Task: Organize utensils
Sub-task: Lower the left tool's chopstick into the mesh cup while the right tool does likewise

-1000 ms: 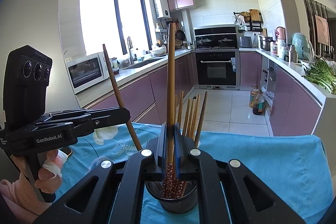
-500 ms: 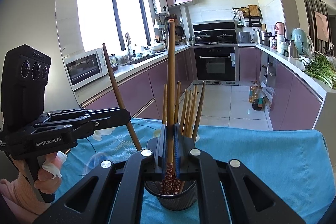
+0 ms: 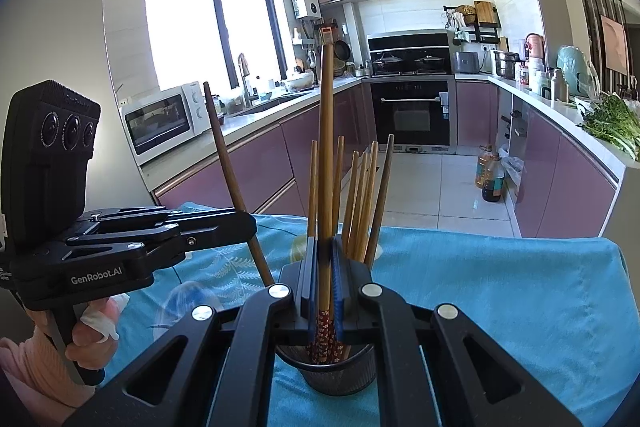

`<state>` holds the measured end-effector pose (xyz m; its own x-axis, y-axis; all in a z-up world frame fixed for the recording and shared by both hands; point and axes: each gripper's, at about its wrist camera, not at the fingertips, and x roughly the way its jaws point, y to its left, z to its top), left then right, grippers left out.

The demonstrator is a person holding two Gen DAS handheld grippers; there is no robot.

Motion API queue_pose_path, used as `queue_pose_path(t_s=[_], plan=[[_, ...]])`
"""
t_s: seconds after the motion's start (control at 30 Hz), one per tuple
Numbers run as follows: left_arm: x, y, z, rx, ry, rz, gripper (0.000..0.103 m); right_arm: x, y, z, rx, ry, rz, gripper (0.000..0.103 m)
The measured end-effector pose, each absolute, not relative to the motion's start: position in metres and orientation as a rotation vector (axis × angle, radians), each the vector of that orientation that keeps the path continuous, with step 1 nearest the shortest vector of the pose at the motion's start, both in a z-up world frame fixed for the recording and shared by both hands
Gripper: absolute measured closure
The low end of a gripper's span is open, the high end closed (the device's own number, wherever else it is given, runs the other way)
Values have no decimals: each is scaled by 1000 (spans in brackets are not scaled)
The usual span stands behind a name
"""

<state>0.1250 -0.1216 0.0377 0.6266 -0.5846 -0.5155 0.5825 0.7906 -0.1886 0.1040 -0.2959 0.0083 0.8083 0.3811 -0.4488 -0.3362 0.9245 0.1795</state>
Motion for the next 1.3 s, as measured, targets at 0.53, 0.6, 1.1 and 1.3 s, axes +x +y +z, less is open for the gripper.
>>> queue_pose_path(t_s=[0.53, 0.6, 1.1, 1.3], plan=[[127, -133, 24, 26, 635, -673, 96, 107, -294, -5, 96, 537, 393, 97], [128, -133, 23, 29, 637, -671, 96, 107, -293, -6, 95, 541, 393, 97], [135, -140, 18, 36, 652, -658, 96, 109, -291, -14, 96, 563, 392, 97], [146, -141, 14, 34, 664, -642, 95, 115, -291, -17, 107, 571, 385, 97]])
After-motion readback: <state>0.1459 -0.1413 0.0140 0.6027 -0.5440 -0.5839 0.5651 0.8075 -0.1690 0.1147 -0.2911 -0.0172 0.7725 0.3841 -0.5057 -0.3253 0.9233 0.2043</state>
